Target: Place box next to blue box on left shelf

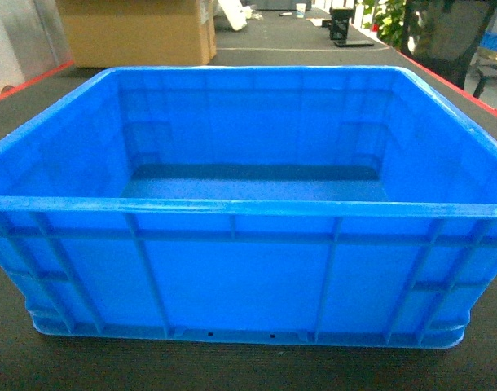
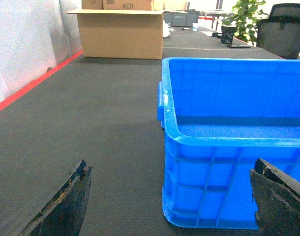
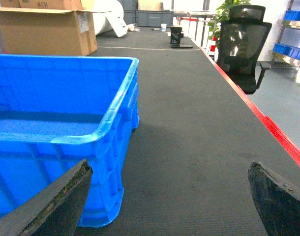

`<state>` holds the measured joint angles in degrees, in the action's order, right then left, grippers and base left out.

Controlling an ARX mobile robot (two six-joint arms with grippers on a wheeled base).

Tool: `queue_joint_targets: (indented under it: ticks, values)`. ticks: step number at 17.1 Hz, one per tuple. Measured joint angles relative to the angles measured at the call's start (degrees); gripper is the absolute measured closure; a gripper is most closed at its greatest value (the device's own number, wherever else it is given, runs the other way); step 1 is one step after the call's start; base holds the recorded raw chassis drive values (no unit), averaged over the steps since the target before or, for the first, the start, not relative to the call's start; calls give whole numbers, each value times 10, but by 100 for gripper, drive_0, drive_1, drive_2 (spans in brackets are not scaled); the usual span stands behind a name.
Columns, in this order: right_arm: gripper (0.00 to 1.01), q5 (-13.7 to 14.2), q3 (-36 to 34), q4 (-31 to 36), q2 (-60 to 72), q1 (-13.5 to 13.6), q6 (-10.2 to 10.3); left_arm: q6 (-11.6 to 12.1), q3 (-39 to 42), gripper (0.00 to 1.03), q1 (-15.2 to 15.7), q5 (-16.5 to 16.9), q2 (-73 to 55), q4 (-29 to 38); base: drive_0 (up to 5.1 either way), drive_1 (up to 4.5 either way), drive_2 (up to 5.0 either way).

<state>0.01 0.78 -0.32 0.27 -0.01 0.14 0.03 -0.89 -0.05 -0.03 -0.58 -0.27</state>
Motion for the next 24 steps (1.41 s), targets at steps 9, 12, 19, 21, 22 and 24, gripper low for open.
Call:
queue_joint_targets:
  ticks: [9,12,19,21,22,24]
  values:
    - [3,0,0,0,0,0,0,0,0,5,0,0,0,0,0,0,0]
    - [3,0,0,0,0,0,0,0,0,5,0,0,0,0,0,0,0]
    - [3,0,0,0,0,0,0,0,0,5,0,0,0,0,0,0,0]
    - [3,0,0,0,0,0,0,0,0,5,0,0,0,0,0,0,0]
    - [3,0,0,0,0,0,0,0,0,5,0,0,0,0,0,0,0]
    - [3,0,0,0,0,0,0,0,0,5,0,0,0,0,0,0,0]
